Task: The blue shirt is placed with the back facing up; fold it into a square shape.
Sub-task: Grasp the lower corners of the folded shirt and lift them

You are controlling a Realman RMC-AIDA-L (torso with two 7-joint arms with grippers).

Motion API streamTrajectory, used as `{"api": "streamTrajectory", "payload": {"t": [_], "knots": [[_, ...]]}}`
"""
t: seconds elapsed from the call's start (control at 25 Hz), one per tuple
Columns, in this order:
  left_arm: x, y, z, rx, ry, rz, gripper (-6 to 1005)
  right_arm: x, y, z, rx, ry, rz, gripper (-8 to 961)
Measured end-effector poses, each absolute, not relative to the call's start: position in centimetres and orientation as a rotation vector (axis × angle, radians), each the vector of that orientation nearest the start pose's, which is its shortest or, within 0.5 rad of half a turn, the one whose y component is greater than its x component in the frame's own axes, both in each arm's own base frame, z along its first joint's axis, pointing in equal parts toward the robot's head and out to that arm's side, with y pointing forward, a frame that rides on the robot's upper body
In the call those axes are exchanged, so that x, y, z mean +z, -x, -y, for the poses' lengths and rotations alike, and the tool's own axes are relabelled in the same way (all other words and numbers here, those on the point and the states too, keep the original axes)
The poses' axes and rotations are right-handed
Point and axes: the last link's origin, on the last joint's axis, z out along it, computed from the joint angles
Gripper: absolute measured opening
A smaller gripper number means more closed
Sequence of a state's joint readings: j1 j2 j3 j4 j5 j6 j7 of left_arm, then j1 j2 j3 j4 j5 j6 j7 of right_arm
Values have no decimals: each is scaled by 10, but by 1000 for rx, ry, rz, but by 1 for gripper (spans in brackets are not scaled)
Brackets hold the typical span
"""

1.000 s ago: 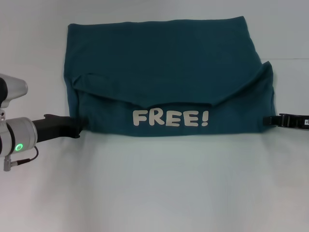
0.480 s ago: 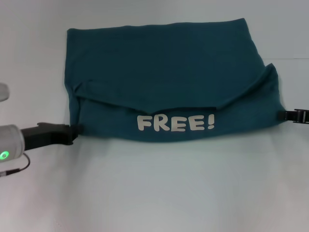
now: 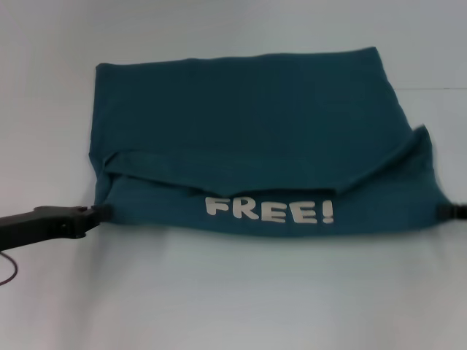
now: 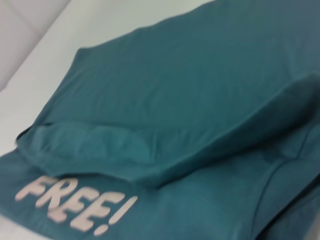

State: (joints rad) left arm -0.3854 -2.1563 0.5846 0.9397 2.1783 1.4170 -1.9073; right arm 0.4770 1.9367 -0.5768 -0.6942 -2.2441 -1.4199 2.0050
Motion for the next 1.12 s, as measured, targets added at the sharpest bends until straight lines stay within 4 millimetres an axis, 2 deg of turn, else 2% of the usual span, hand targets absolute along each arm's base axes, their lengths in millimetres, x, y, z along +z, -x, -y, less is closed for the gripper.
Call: {"api": "streamTrajectory", "payload": {"t": [0.44,0.68,1.12], "knots": [[42,325,-281,-551,2318,1384,74,71,-358,-268,360,2398,-1509,45],[43,328,-260,-569,2355,1431,79,72,-361,-249,353,2438,-1520,45],[44,328,-230,-553,2451,1508,89,72,-363,-227,301,2518,-1542,45]]}}
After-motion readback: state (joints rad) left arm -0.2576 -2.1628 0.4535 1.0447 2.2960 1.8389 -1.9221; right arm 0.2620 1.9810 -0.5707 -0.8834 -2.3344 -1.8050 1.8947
